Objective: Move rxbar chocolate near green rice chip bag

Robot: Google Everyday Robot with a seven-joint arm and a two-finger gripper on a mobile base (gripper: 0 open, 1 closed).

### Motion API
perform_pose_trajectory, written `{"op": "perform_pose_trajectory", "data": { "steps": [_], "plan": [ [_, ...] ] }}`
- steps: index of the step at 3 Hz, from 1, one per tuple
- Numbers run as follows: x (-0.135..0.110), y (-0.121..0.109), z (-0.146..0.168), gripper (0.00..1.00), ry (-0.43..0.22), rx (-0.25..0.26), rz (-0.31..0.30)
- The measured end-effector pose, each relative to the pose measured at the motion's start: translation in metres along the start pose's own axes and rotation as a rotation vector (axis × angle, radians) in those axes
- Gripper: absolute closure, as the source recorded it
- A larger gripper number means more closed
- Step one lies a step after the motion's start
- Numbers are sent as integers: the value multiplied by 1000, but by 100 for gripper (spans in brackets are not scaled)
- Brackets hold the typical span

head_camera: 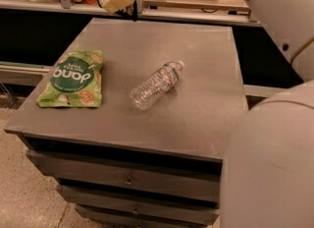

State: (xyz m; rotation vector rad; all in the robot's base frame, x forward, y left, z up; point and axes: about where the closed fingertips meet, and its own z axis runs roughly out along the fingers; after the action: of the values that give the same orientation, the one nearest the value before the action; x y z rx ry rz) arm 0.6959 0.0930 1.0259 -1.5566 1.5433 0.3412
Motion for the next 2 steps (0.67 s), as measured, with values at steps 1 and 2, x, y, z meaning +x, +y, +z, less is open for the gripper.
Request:
{"op": "perform_pose_trajectory", "data": {
  "steps": [1, 2],
  "plan": [
    [34, 46, 32, 100, 57, -70, 53],
    [72, 91, 68, 100, 119, -159, 87]
  ]
}}
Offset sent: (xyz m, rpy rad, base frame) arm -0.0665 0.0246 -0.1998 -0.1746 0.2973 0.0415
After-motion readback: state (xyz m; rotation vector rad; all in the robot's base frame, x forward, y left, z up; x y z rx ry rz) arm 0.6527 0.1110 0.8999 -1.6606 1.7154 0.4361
